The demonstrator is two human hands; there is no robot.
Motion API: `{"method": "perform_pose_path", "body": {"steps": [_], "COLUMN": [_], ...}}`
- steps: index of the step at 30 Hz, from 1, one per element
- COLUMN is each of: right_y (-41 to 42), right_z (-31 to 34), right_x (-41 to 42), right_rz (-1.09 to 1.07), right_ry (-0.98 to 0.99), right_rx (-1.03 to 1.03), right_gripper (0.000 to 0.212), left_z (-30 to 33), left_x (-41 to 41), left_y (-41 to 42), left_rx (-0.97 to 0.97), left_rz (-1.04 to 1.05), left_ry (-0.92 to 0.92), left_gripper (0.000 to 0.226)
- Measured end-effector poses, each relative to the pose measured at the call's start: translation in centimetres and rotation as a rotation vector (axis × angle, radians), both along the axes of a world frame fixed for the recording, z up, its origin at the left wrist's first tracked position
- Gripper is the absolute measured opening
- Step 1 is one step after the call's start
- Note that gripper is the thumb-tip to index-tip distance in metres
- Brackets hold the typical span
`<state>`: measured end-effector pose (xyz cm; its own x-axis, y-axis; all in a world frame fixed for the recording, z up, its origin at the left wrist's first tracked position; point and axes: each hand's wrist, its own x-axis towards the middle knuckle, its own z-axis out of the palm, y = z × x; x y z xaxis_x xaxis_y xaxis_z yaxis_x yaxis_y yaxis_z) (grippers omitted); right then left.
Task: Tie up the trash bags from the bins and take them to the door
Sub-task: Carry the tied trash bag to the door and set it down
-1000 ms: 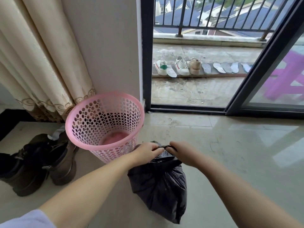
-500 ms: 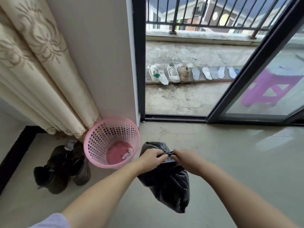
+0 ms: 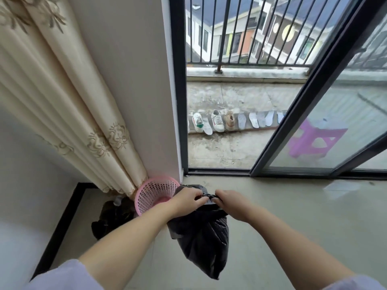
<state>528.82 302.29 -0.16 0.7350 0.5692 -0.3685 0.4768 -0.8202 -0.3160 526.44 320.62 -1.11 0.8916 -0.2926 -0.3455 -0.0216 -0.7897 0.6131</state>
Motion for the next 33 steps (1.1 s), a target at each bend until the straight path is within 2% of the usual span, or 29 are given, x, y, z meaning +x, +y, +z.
{"method": "perform_pose_path", "body": {"steps": [5,10,15,25,33], "right_y": [0.4,-0.3,-1.3,-4.4,-10.2], "right_z": [5.9,8.2,9.4,10.3,8.9], "right_x": [-0.8,-1.6,-2.0,-7.9,-20.9], "right_rz": [0.045,0.055,-0.012,-0.501,-0.951], "right_ry": [-0.061,-0.120,-0.139,-0.179,-0.163], "right_rx": [0.082,0.125,0.109,0.141,0.107], "right_gripper": [0.022,0.026,0.022,0.018,0.020], "left_z": [6.2,8.2,9.5,10.3,10.0], "left_x": [-1.1,-1.4,0.0,3.3,-2.9], "left_y": [0.6,0.7,-0.1,-4.7,-15.9], "left_rx": [0.030,0.071,0.155,0.128,0.179], "left_rz": [0.002,-0.012,-0.186,-0.696,-1.109], "left_ry": [-0.109,-0.163,-0.235,-0.279,-0.337], "left_gripper": [0.032,0.032,0.030,0.023,0.025]}}
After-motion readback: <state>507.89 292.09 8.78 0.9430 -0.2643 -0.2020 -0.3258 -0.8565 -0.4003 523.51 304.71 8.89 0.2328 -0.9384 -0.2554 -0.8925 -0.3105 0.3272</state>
